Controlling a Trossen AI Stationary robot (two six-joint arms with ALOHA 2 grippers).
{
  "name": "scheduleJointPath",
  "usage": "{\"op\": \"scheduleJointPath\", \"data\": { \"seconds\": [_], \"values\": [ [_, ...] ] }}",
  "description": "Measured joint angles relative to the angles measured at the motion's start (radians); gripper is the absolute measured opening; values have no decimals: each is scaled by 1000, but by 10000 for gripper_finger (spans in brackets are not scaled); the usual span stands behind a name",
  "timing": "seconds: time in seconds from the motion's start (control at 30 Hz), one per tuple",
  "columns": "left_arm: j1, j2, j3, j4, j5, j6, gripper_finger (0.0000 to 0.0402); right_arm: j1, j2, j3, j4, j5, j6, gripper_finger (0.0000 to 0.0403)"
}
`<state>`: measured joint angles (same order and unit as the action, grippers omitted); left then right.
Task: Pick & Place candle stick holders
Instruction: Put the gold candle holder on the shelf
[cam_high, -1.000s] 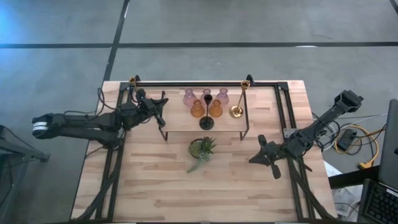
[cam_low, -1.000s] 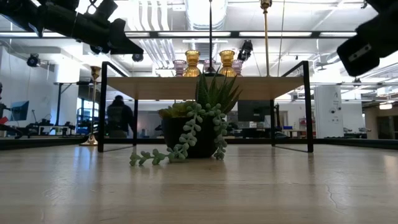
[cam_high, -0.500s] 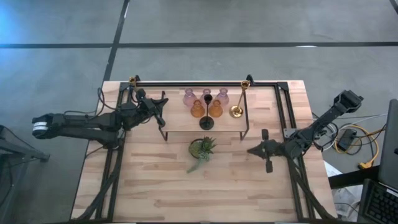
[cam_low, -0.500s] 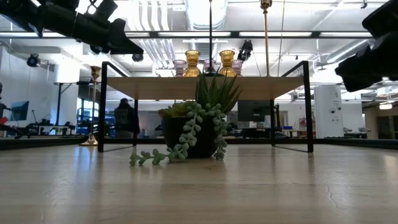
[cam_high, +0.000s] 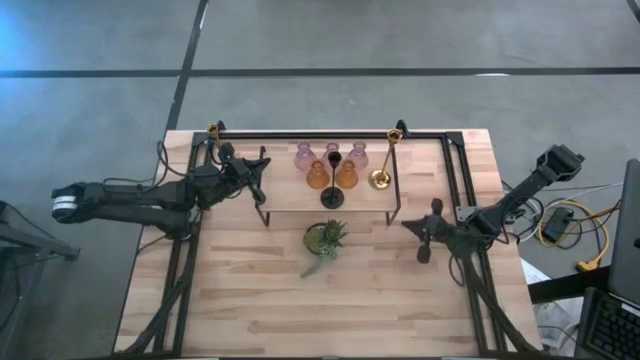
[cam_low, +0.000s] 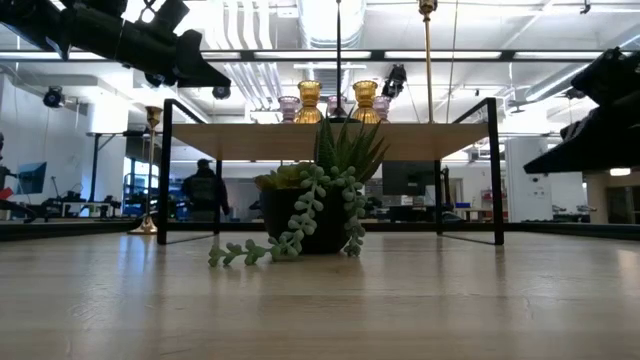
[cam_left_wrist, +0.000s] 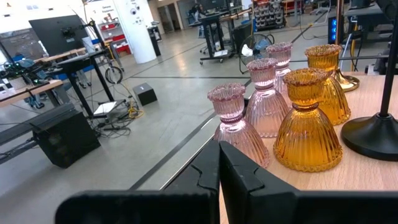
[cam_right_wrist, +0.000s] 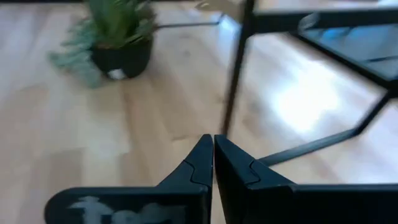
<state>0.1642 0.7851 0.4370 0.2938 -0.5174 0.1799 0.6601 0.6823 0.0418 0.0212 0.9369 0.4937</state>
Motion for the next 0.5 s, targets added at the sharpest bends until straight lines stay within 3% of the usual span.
{"op": "scheduleJointPath", "data": {
  "seconds": [0.13, 0.5],
  "values": [
    [0, 0, 0, 0, 0, 0, 7, 0, 0, 0, 4, 65, -28, 8],
    [0, 0, 0, 0, 0, 0, 7, 1, 0, 0, 5, 56, -41, 8]
  ]
}}
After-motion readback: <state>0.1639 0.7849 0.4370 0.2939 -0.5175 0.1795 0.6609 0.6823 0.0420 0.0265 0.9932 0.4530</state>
